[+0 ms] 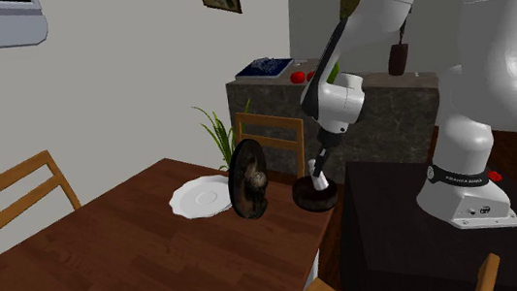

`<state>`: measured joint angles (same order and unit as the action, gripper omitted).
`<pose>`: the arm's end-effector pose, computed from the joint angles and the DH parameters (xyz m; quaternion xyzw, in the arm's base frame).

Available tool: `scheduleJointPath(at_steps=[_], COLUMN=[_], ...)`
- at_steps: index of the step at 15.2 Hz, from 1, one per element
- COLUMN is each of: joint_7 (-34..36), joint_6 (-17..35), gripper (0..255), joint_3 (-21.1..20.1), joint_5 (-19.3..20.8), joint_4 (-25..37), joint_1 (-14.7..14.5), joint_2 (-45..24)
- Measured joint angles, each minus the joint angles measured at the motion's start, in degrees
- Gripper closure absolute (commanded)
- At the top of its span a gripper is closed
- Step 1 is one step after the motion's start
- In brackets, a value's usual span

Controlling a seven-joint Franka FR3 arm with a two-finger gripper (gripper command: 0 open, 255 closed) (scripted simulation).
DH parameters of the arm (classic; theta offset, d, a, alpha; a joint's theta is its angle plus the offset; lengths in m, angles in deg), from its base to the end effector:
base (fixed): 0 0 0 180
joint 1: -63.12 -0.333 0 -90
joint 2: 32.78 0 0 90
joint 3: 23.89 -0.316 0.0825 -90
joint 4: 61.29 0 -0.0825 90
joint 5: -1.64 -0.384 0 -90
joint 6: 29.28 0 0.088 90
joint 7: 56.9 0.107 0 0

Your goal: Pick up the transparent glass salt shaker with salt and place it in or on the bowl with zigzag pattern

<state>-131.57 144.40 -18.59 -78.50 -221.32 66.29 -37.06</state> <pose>0.3183 -0.1237 0.1870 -0.9842 0.1123 -0.1283 0.0471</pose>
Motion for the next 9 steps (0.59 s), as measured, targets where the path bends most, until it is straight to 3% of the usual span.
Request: scheduleJointPath(at_steps=[6,7,9], joint_7=[-0.01,2.64,15.92], joint_6=[0.0,-0.11,-0.9], gripper=[0,0,0], joint_3=[0.0,0.53,1.69], joint_5=[-0.01,2.81,18.12], joint_4=[0.01,-1.32,-5.88], joint_1=[0.0,0.04,1.23], joint_2=[0.0,1.71,8.15])
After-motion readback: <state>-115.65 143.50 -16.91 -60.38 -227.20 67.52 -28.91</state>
